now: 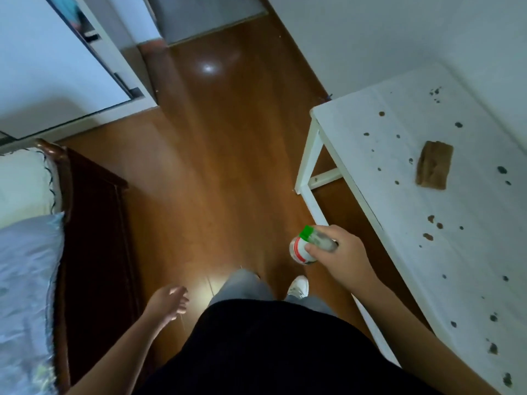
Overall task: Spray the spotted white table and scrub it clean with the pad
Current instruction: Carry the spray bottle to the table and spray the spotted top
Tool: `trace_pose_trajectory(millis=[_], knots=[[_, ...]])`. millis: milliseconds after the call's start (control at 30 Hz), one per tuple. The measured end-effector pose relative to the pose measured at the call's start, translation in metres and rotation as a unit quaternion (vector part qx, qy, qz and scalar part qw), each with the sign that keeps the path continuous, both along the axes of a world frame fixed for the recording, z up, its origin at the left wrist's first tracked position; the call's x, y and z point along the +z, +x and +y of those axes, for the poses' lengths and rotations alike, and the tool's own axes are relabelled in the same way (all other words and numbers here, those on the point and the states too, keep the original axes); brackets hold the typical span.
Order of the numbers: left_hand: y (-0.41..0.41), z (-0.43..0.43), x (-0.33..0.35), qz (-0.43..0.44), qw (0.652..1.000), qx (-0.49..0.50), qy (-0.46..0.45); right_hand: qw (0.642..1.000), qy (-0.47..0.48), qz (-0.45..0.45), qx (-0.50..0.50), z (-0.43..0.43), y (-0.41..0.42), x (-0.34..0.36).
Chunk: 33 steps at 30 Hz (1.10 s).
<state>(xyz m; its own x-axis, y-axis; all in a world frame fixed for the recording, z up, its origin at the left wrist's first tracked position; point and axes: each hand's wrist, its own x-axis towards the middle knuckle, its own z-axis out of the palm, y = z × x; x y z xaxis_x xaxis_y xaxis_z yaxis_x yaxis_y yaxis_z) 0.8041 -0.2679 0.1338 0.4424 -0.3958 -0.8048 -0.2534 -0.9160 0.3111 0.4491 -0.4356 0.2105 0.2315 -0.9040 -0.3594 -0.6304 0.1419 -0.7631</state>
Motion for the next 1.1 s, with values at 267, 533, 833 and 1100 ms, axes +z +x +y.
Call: trace_pose_trajectory(millis=[267, 533, 833, 1100], knots=[[0.065, -0.139, -0.021, 0.024, 1.000, 0.007, 0.008, 1.000, 0.001, 0.005, -0.013, -0.118, 0.071, -0.006], [0.078, -0.360, -0.029, 0.029, 0.970, -0.243, -0.005, 0.981, 0.037, 0.027, -0.187, -0.164, 0.083, -0.002], [-0.056, -0.517, 0.006, 0.046, 0.870, -0.485, -0.079, 0.903, -0.001, -0.005, -0.429, -0.166, 0.012, 0.014], [-0.159, -0.570, 0.035, 0.053, 0.803, -0.577, -0.139, 0.875, -0.066, -0.037, -0.478, -0.204, -0.061, 0.038]])
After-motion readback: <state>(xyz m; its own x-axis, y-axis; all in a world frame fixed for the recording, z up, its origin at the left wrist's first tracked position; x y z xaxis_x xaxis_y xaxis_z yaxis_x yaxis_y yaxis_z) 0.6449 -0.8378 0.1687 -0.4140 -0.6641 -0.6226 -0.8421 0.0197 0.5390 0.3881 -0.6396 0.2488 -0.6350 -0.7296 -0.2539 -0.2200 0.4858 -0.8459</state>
